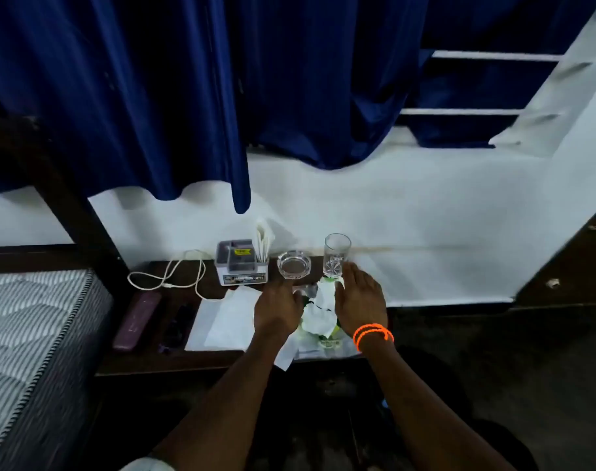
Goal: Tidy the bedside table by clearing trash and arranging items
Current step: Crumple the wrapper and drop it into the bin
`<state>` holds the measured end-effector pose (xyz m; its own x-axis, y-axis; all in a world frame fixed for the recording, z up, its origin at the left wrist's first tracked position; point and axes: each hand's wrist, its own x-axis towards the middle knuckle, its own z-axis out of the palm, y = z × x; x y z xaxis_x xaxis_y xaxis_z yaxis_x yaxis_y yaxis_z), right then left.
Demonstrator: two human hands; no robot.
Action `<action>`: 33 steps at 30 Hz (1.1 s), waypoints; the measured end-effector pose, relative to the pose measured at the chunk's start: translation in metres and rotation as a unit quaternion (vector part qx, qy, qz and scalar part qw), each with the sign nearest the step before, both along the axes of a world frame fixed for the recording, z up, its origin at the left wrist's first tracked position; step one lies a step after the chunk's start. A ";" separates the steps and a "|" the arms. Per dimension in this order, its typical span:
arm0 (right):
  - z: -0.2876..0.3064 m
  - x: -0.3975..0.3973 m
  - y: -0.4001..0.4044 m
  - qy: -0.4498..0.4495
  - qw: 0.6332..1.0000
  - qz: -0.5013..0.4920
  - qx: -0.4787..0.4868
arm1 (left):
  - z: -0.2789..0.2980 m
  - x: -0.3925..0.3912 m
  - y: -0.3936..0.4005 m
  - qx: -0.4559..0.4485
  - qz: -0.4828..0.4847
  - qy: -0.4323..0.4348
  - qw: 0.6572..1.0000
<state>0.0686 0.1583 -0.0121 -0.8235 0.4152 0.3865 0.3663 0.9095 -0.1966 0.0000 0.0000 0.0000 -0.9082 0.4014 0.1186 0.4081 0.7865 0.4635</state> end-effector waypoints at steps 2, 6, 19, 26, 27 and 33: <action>-0.013 0.000 0.006 -0.046 0.998 -0.021 -0.041 | -0.014 -0.002 0.006 0.001 0.052 -0.105 0.993; -0.040 0.005 0.016 -0.153 0.979 -0.057 -0.119 | -0.044 -0.003 0.013 -0.008 0.123 -0.224 0.967; -0.057 -0.008 0.028 -0.077 0.935 -0.154 -0.311 | -0.060 -0.012 0.036 0.060 0.179 -0.258 0.948; -0.039 -0.010 0.029 -0.008 0.900 -0.173 -0.400 | -0.050 -0.012 0.036 0.111 0.164 -0.236 0.951; -0.037 -0.009 0.030 0.000 0.897 -0.175 -0.407 | -0.046 -0.011 0.035 0.119 0.163 -0.231 0.952; -0.015 0.008 0.039 0.040 0.885 -0.192 -0.422 | -0.024 -0.005 0.046 0.145 0.119 -0.214 0.959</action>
<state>0.0770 0.1978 -0.0275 -0.5429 0.8273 -0.1446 0.5715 0.2378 -0.7854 -0.0050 0.0457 -0.0237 -0.9602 0.1829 -0.2112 -0.0442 0.6470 0.7612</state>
